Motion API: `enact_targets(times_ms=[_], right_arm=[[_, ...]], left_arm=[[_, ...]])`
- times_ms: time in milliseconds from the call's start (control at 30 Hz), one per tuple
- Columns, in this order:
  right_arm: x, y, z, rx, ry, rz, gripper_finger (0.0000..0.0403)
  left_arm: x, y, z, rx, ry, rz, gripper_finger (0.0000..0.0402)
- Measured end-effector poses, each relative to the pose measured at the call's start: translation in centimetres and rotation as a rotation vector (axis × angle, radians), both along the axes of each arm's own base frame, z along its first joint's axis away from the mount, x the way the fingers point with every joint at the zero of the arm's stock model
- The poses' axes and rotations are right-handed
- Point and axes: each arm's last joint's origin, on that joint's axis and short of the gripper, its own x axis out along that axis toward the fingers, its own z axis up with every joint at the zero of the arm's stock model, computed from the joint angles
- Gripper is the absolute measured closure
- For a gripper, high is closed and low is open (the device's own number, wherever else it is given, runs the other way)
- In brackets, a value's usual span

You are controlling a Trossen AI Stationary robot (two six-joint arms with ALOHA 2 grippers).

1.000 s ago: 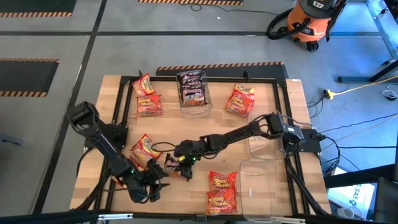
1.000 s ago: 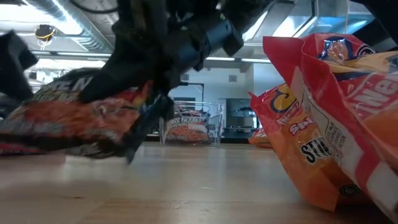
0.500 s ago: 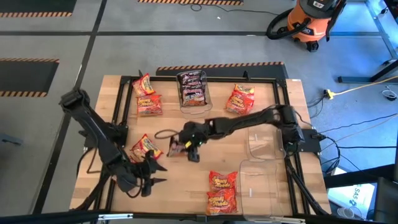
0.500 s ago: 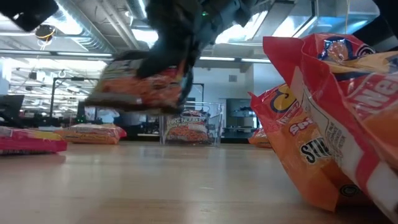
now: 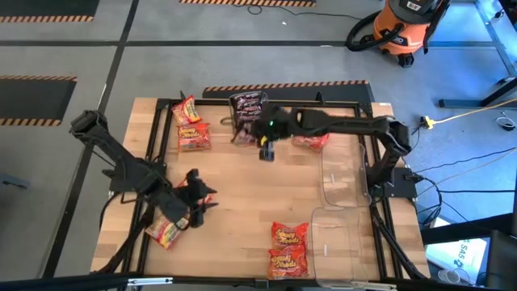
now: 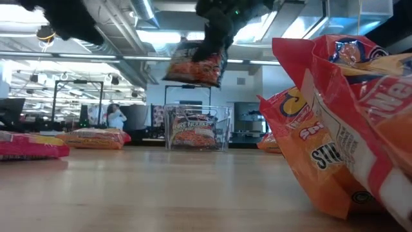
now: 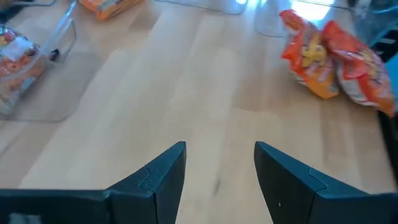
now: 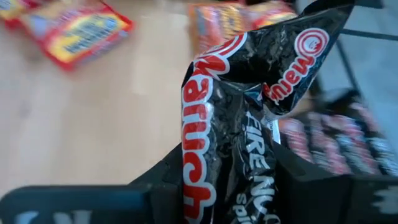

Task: Sort Maruchan noodles
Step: Put the black noodle pack into the top transparent bin

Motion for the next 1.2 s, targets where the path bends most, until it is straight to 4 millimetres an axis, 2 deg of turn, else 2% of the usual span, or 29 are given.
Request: enact_targets(times_ms=[200, 300, 533, 700, 833, 1100, 1200], right_arm=[[-1.2, -5.0, -0.1, -0.096, 0.017, -0.039, 0.0285], [-1.5, -7.2, -0.8, -0.100, 0.034, -0.059, 0.0285], [-1.3, -10.3, -2.9, -0.053, 0.025, -0.022, 0.0285], [-0.1, -10.8, -5.1, -0.091, 0.046, 0.035, 0.0285], [1.1, -9.8, -6.7, -0.108, 0.078, 0.101, 0.0285], [2.9, -7.1, -9.5, -0.115, 0.146, 0.168, 0.0285], [3.4, -6.9, -10.7, -0.139, 0.187, 0.163, 0.0285]], left_arm=[[1.5, 2.6, -0.6, 0.057, 0.062, -0.011, 0.0216], [1.6, 4.0, -1.1, 0.045, 0.065, -0.029, 0.0216], [1.3, 6.2, -3.0, 0.014, -0.061, -0.101, 0.0216], [1.1, 7.1, -4.6, -0.022, -0.139, -0.059, 0.0216], [0.9, 7.2, -5.4, -0.029, -0.129, -0.062, 0.0216], [0.8, 7.3, -5.5, -0.013, -0.127, -0.067, 0.0216], [0.8, 7.3, -5.5, -0.008, -0.130, -0.070, 0.0216]])
